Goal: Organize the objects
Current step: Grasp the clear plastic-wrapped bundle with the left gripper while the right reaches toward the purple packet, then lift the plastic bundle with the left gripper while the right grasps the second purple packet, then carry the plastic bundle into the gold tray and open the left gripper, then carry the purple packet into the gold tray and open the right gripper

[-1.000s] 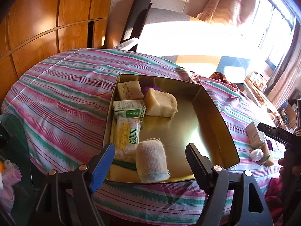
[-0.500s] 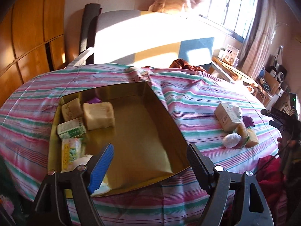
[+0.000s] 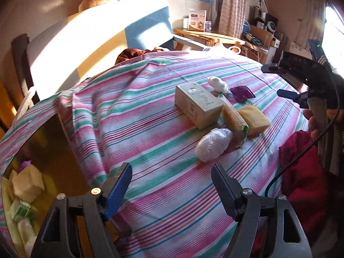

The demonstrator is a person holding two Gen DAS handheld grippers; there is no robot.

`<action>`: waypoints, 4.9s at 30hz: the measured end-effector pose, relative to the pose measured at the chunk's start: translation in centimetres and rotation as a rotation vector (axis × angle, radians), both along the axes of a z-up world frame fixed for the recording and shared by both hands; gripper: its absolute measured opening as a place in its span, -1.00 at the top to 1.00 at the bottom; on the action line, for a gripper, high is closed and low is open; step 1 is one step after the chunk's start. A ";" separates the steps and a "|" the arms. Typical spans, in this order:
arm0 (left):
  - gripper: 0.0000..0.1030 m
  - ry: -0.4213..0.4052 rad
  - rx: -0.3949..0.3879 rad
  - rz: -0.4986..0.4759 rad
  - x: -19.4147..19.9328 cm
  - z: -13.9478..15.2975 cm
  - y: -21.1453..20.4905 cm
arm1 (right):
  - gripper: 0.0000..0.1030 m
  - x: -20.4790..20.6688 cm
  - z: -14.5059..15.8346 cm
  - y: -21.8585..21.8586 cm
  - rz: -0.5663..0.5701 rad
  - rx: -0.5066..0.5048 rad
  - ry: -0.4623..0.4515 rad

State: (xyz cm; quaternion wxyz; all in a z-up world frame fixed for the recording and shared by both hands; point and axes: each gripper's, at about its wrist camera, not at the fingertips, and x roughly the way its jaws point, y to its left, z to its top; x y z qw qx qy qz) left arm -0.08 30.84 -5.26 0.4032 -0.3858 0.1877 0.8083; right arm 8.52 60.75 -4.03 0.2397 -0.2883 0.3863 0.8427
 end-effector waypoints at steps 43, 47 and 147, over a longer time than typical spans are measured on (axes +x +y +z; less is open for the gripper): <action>0.29 -0.081 -0.009 -0.054 -0.3 -6.8 3.9 | -0.64 -6.6 -3.3 3.5 0.086 -0.006 -0.387; 0.28 -0.096 0.008 -0.045 -0.6 -6.9 3.7 | -0.64 -8.8 -4.1 5.2 0.088 0.043 -0.453; -0.14 0.009 0.138 0.813 -5.9 1.4 -29.9 | 0.18 -15.9 5.9 -21.4 0.717 0.396 -0.126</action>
